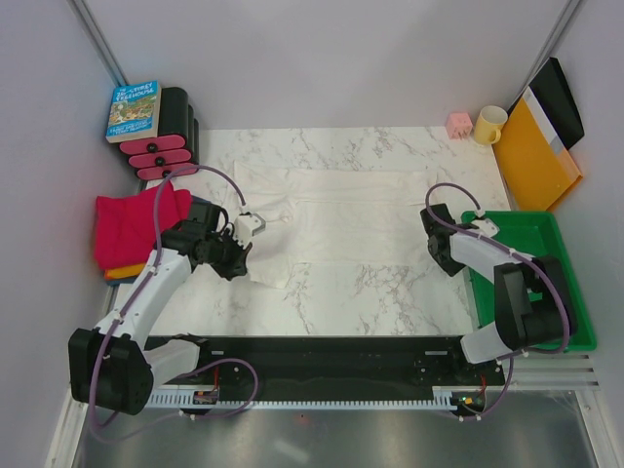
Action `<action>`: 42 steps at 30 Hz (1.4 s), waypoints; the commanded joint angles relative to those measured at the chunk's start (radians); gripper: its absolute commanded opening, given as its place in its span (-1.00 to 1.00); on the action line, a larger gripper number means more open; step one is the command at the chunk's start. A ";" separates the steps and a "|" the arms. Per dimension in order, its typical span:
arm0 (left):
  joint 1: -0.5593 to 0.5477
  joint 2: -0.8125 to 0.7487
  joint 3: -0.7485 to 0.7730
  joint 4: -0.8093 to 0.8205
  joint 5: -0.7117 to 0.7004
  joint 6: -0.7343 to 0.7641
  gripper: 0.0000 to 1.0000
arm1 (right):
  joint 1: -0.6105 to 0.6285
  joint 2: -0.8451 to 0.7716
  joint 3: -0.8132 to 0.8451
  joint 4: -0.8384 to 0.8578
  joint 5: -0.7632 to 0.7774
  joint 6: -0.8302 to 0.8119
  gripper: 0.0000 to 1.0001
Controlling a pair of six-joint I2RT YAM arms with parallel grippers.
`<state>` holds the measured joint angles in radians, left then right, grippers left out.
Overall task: Fold and stack the t-shirts
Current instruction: Grap the side of the flattened tshirt closest away from the robot with both arms
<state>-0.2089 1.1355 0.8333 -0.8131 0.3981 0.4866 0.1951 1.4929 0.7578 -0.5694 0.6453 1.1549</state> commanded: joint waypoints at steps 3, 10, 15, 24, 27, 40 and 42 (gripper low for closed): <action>0.005 0.020 0.041 0.014 0.042 -0.016 -0.96 | -0.037 -0.013 0.037 -0.007 0.025 -0.024 -0.03; 0.005 0.038 0.055 0.018 0.045 -0.016 -0.96 | -0.074 0.064 0.038 -0.001 -0.021 -0.043 0.00; 0.005 0.047 0.058 0.020 0.048 -0.017 -0.96 | -0.074 0.081 0.031 0.014 -0.030 -0.037 0.01; 0.005 0.070 0.058 0.034 0.071 -0.031 -0.96 | -0.074 -0.078 0.034 0.066 0.007 -0.058 0.01; 0.005 0.073 0.059 0.035 0.074 -0.033 -0.96 | -0.074 -0.115 0.037 0.089 -0.006 -0.072 0.01; 0.006 0.072 0.050 0.037 0.070 -0.026 -0.96 | -0.074 -0.066 -0.055 0.169 -0.107 -0.023 0.00; 0.005 0.072 0.050 0.037 0.071 -0.026 -0.96 | -0.075 -0.056 -0.055 0.171 -0.110 -0.023 0.00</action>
<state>-0.2089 1.2114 0.8577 -0.8028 0.4480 0.4755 0.1257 1.4403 0.7074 -0.4469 0.5503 1.1069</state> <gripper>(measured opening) 0.026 0.499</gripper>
